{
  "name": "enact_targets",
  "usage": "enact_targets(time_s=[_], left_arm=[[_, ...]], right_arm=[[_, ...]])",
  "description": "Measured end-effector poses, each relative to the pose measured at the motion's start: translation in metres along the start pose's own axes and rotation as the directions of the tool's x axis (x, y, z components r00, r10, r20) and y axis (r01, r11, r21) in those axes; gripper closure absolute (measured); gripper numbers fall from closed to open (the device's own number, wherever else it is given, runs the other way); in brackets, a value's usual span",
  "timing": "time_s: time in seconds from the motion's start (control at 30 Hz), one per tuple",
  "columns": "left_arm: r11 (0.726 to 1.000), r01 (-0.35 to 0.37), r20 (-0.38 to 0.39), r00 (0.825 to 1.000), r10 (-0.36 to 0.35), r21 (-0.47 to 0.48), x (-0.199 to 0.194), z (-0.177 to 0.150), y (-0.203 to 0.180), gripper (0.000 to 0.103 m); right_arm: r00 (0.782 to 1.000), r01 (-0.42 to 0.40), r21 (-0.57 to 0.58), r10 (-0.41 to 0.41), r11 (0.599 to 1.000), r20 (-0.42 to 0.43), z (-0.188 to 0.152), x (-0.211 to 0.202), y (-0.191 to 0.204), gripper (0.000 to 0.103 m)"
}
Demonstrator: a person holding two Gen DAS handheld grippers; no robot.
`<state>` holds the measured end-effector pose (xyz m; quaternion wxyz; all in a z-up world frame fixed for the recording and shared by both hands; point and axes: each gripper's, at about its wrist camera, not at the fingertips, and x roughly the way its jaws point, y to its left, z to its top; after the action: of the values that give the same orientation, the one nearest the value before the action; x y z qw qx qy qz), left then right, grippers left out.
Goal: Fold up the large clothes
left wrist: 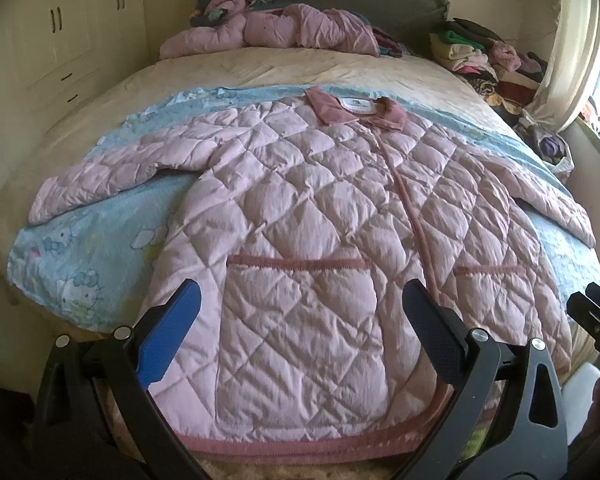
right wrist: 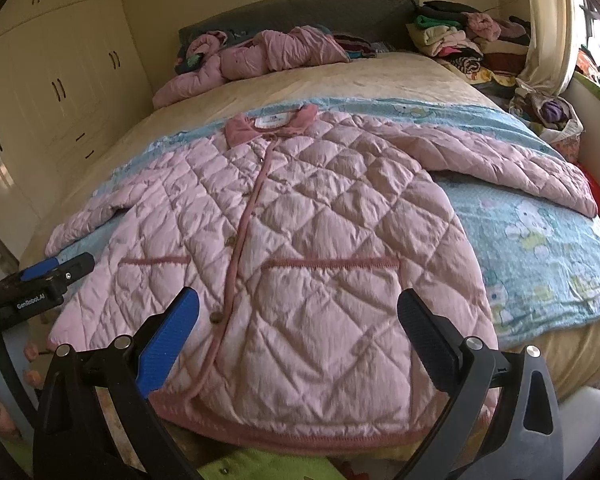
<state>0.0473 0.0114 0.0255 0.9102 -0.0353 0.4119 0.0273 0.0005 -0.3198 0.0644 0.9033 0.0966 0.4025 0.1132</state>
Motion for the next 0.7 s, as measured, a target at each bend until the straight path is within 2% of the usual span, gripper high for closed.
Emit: enact_targets(time_s=[0.13, 0.7], left_arm=[[1.0, -0.003, -0.002, 1.0, 0.003, 0.003, 0.006, 0.013, -0.002, 0.008], [1.0, 0.004, 0.008, 1.0, -0.004, 0.016, 0.031, 0.076, -0.027, 0.008]], right_arm=[[1.0, -0.023, 0.013, 0.022, 1.0, 0.007, 0.014, 0.007, -0.002, 0.004], [0.997, -0.035, 0.041, 0.032, 0.999, 0.066, 0.076, 0.032, -0.005, 0.004]])
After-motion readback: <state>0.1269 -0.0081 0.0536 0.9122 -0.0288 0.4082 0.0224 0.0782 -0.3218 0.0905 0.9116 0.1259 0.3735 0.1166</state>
